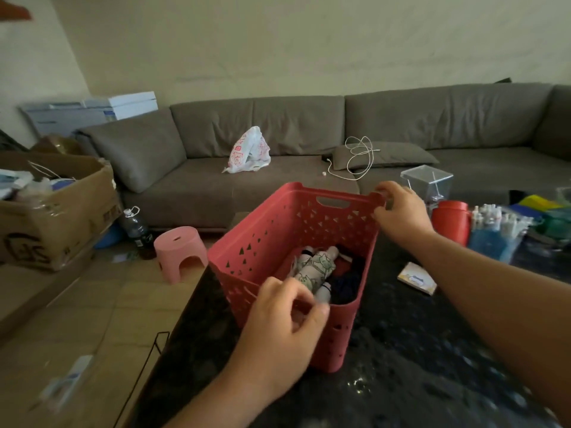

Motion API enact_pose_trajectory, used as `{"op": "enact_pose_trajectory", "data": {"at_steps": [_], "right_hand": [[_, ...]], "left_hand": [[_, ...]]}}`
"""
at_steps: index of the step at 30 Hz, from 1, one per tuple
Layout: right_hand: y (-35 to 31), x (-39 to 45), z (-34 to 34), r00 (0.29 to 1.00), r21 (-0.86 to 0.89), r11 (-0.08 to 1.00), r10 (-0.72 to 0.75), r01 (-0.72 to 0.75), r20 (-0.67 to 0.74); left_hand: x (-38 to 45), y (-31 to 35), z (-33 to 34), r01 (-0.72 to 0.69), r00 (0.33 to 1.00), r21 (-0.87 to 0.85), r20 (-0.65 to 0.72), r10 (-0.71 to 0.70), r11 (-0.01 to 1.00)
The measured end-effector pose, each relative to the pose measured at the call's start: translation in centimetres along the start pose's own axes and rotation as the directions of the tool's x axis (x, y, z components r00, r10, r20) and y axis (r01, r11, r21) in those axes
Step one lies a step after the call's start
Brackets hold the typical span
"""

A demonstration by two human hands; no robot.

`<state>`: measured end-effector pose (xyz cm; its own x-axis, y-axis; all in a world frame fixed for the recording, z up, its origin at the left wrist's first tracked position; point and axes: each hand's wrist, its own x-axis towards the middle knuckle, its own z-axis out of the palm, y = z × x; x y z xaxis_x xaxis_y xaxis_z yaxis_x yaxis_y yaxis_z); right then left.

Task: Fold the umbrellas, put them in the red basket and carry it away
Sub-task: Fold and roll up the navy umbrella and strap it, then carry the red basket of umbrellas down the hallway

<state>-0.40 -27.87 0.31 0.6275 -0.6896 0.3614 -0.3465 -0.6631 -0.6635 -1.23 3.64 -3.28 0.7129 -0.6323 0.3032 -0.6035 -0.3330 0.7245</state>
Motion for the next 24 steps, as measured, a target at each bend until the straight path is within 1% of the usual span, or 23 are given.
{"op": "enact_pose_trajectory", "data": {"at_steps": [1,2,3,4,6,7,8,9,10,11,12,13,14,15,16,17,18,20,22,24], "right_hand": [[-0.3,-0.9,-0.4,0.999,0.107,0.993,0.048,-0.046,-0.016],[-0.7,-1.8,-0.5,0.992,0.245,0.962,0.128,-0.122,-0.007],[-0.8,-2.6,-0.5,0.975,0.339,0.915,0.222,-0.217,0.026],[-0.7,-3.3,-0.5,0.952,0.375,0.877,0.301,-0.302,0.061],[-0.7,-4.2,-1.2,0.906,0.325,0.845,0.392,-0.424,0.161],[-1.1,-4.9,-2.1,0.885,0.271,0.846,0.409,-0.459,0.221],[-1.5,-5.6,-3.1,0.863,0.18,0.861,0.417,-0.475,0.284],[-1.9,-6.3,-4.0,0.841,0.052,0.882,0.427,-0.469,0.333],[-1.7,-6.5,-4.6,0.831,-0.088,0.905,0.419,-0.417,0.367],[-1.7,-6.7,-5.2,0.829,-0.213,0.915,0.402,-0.343,0.389],[-1.7,-6.8,-5.3,0.844,-0.3,0.919,0.363,-0.255,0.396],[-1.6,-6.5,-5.2,0.869,-0.36,0.919,0.306,-0.162,0.389],[-1.2,-5.8,-4.7,0.89,-0.375,0.919,0.267,-0.12,0.369],[-1.1,-5.1,-4.2,0.908,-0.366,0.925,0.234,-0.099,0.348],[-0.7,-4.0,-3.4,0.926,-0.356,0.931,0.205,-0.083,0.318],[-0.5,-2.7,-2.5,0.937,-0.354,0.933,0.179,-0.064,0.301],[-0.4,-1.2,-1.4,0.943,-0.349,0.936,0.165,-0.056,0.29],[-0.7,2.2,0.9,0.944,-0.341,0.938,0.16,-0.054,0.288],[-1.6,6.0,3.2,0.947,-0.316,0.947,0.152,-0.058,0.282],[-2.3,9.7,5.7,0.918,-0.229,0.97,0.163,-0.082,0.362]], "left_hand": [[-0.5,0.5,1.0,-0.015,1.0,-0.031,-0.014,0.015,0.999],[-0.8,1.0,2.0,-0.026,0.999,-0.058,-0.022,0.024,0.998],[-0.9,1.5,3.0,-0.019,1.0,-0.087,-0.009,0.019,0.996],[-0.9,2.5,3.8,-0.014,1.0,-0.12,0.02,0.016,0.993],[-0.4,4.3,4.8,-0.002,0.989,-0.157,0.148,0.025,0.988],[0.0,5.3,4.7,-0.011,0.973,-0.154,0.227,0.046,0.988],[0.5,6.2,4.1,-0.028,0.955,-0.158,0.288,0.073,0.987],[1.2,6.7,2.8,-0.042,0.949,-0.166,0.302,0.091,0.985],[2.2,6.9,1.1,-0.045,0.962,-0.147,0.259,0.083,0.988],[3.8,6.5,-0.7,-0.032,0.986,-0.108,0.157,0.049,0.994],[5.8,5.5,-2.5,0.007,1.0,-0.033,0.025,-0.006,0.999],[7.8,4.0,-4.1,0.09,0.994,0.077,-0.074,-0.084,0.993],[9.7,2.2,-5.6,0.205,0.975,0.212,-0.125,-0.182,0.955],[11.4,0.2,-6.3,0.331,0.943,0.331,-0.132,-0.304,0.884],[12.8,-1.7,-6.3,0.444,0.892,0.389,-0.106,-0.439,0.807],[14.1,-3.3,-5.9,0.517,0.842,0.387,-0.067,-0.535,0.764],[15.2,-4.3,-5.4,0.536,0.823,0.371,-0.029,-0.568,0.758],[18.4,-5.9,-4.8,0.501,0.851,0.364,-0.042,-0.524,0.785],[22.4,-7.1,-4.7,0.474,0.867,0.425,-0.073,-0.493,0.771],[26.9,-9.0,-5.3,0.457,0.872,0.517,-0.102,-0.478,0.724]]}}
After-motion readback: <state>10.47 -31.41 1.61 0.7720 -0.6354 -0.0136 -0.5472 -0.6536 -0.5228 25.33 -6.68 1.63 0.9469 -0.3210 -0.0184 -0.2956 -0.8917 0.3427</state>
